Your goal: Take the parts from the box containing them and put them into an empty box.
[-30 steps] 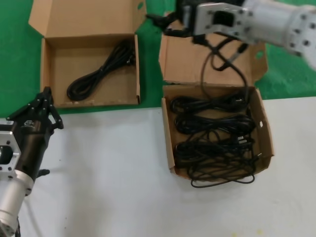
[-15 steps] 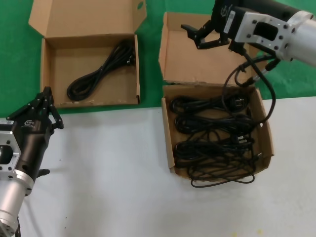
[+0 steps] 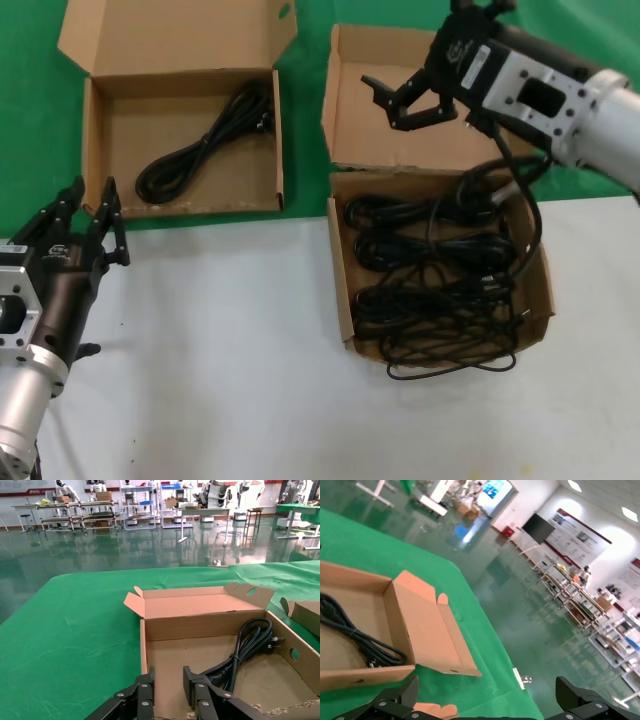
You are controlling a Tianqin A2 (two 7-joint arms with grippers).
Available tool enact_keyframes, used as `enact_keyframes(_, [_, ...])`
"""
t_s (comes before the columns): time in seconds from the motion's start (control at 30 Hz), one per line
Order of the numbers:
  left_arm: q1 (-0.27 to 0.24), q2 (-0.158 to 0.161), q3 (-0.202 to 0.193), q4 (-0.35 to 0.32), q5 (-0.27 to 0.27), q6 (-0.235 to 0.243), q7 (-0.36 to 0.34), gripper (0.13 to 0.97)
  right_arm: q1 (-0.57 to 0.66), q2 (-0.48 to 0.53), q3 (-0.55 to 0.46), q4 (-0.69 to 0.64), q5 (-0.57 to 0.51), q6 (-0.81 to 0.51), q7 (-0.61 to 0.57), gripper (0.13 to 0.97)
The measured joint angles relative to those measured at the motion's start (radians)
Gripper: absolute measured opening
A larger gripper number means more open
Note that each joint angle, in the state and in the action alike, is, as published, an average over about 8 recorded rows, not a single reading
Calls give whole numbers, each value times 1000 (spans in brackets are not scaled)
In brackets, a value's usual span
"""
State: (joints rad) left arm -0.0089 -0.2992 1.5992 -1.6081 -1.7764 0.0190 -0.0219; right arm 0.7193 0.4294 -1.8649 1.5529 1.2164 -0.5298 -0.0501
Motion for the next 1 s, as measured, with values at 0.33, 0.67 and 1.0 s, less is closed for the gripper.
enact_keyframes(0.33, [1,0,0,1,-4,-3,4,354,-111,-20,41,7,90,82,8,964])
enact_keyframes(0.67, [3,0,0,3,-7,-6,7,568,-223,-40,82,15,180,164,16,966])
enact_keyframes(1.0, [4,0,0,4,-11,-9,10,720,-334,-60,123,22,270,245,23,966])
